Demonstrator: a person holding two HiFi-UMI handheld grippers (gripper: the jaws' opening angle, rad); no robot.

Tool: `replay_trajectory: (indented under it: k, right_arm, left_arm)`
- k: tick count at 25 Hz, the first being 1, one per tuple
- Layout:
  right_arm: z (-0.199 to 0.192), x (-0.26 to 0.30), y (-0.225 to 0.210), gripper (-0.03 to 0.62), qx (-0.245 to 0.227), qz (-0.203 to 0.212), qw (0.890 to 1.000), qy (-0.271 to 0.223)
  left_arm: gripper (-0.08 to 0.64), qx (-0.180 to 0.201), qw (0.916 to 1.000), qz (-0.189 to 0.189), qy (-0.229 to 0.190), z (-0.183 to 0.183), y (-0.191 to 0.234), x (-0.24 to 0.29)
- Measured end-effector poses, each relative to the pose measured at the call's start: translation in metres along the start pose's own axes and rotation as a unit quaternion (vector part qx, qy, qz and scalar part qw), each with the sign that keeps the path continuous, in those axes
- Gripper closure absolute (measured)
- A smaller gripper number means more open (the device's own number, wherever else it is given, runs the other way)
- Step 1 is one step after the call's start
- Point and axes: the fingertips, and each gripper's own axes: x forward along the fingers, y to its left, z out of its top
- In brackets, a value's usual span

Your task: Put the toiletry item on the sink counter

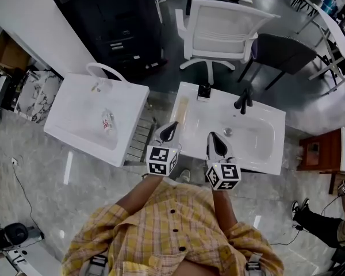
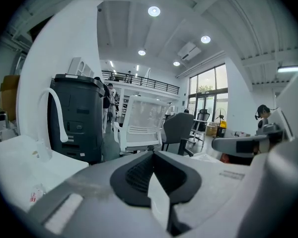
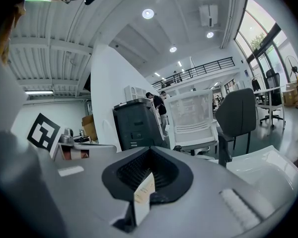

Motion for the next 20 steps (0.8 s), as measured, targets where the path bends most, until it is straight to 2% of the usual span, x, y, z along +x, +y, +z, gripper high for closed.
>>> replay_trajectory:
  k: [8, 20]
  right_arm:
    - [0.014, 0.0, -0.001, 0.594, -0.008, 0.001, 1.0, -0.013]
    - [0.018, -0.004, -0.003, 0.594, -0.015, 0.011, 1.0, -0.022]
  left_arm:
    - [0.561, 0.012, 0.9995, 0.01, -0.026, 0.016, -0.007, -0.017]
    - [0.561, 0.013, 0.9988, 0.011, -0.045, 0.015, -0.019, -0.029]
